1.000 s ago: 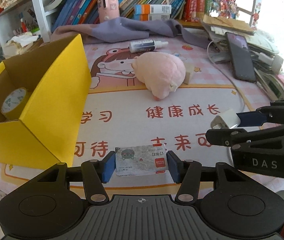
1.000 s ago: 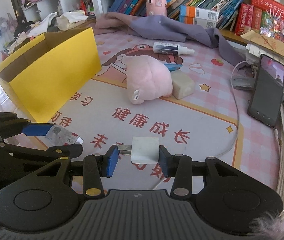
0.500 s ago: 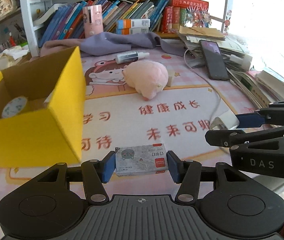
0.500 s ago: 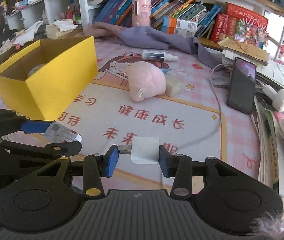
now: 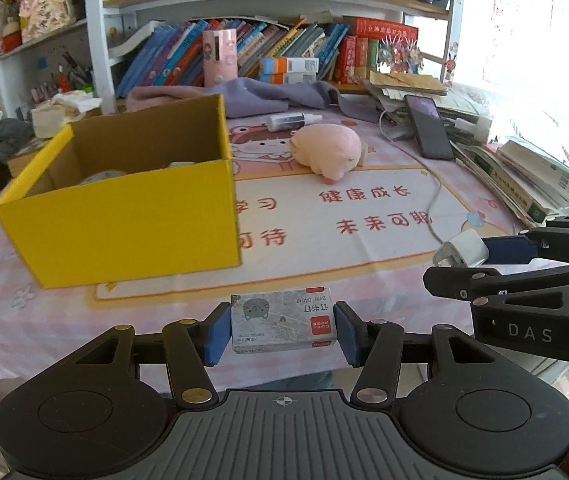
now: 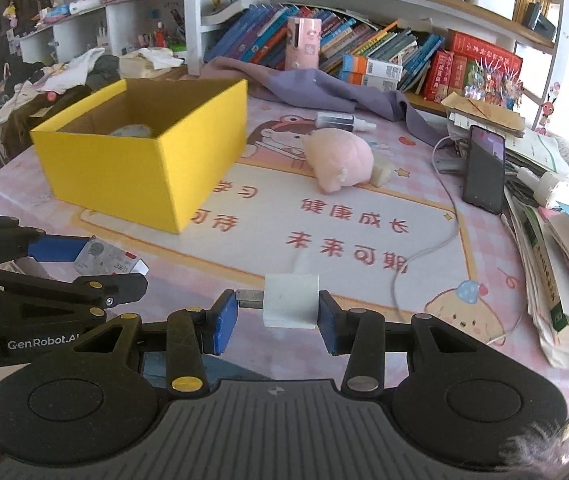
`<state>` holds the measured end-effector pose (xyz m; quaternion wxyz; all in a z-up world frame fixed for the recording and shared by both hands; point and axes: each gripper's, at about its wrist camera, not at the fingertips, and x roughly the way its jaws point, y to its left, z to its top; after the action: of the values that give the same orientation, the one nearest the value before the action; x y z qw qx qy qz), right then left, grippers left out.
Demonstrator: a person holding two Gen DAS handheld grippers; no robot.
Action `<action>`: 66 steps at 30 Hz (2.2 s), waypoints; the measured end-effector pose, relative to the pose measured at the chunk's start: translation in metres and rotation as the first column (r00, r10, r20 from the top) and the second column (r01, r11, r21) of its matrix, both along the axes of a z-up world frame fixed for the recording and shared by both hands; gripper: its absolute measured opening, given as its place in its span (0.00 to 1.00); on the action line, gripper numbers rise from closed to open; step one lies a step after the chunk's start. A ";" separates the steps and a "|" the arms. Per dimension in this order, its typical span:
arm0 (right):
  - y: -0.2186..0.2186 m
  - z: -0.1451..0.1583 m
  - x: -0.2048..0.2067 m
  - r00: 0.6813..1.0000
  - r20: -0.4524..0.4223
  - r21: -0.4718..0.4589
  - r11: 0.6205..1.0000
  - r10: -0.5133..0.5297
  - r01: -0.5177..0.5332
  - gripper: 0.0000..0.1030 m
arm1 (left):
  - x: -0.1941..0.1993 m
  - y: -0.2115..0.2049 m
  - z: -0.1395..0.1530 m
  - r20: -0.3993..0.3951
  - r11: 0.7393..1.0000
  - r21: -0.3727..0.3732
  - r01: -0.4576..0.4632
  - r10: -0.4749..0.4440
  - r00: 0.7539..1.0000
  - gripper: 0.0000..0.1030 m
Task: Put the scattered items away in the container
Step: 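Lift the white plug and card package and carry them toward the yellow box, then lower both tools into the yellow box and open them to release the items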
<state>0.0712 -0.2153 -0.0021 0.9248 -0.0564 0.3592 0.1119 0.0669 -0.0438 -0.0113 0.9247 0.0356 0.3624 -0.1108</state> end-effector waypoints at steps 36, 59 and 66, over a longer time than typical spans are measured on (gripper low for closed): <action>0.128 0.007 -0.044 0.966 0.017 -0.001 0.966 0.258 -0.258 0.39 | -0.072 0.114 0.002 0.002 0.978 0.011 -0.208 0.208 0.978 0.51; 0.172 0.009 -0.026 0.950 0.011 -0.021 0.950 0.313 -0.312 0.39 | -0.063 0.150 -0.003 -0.017 0.973 -0.004 -0.229 0.229 0.973 0.51; 0.184 0.008 -0.022 0.941 -0.011 -0.039 0.940 0.338 -0.338 0.39 | -0.062 0.160 -0.006 -0.037 0.968 -0.023 -0.249 0.248 0.968 0.51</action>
<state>0.0496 -0.0315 0.0061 0.8899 -0.1357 0.3481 0.2617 0.0046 0.1158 -0.0177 0.9255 -0.0247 0.3779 0.0004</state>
